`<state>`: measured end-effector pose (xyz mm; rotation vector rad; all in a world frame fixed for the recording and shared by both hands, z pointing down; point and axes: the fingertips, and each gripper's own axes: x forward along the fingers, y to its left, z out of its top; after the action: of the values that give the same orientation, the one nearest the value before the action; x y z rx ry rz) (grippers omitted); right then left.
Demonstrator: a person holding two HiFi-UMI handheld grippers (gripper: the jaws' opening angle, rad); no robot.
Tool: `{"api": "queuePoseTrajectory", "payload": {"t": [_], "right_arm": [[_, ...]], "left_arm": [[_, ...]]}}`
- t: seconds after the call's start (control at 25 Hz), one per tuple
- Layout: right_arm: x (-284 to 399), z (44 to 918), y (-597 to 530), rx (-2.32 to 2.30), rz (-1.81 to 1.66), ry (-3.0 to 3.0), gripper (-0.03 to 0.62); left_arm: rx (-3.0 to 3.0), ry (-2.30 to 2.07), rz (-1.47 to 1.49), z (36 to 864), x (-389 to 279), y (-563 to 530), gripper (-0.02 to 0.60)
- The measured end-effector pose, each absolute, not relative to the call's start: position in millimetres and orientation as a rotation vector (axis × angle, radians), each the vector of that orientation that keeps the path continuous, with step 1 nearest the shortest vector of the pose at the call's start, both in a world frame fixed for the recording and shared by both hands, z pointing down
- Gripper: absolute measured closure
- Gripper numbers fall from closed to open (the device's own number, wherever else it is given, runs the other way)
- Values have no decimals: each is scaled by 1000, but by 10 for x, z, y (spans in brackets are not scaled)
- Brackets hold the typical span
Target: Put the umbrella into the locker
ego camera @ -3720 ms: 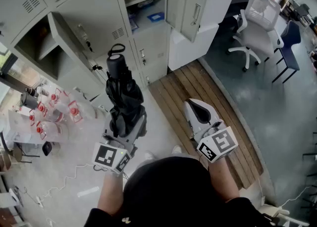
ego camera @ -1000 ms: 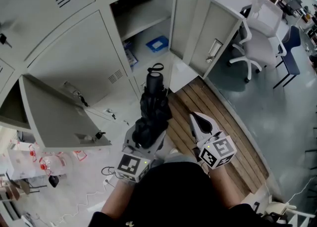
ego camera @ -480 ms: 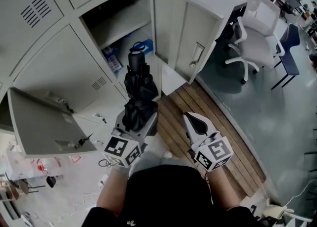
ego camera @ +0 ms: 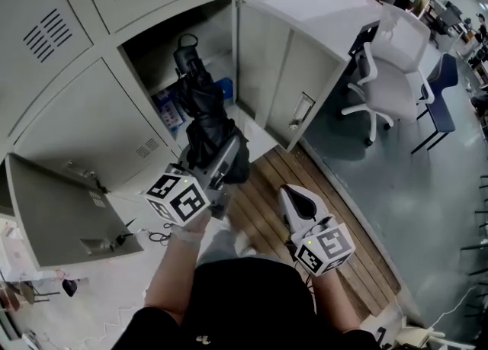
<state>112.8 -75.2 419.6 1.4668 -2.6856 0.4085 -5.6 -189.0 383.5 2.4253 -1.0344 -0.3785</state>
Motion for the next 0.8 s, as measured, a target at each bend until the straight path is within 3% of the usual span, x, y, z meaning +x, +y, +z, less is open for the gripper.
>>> {"api": "queuePoseTrajectory", "payload": {"t": [0.8], "right_arm": [[1054, 4071, -1467, 1547, 380, -2631, 597]], "left_arm": [[1833, -713, -870, 3628, -153, -3408, 307]]}}
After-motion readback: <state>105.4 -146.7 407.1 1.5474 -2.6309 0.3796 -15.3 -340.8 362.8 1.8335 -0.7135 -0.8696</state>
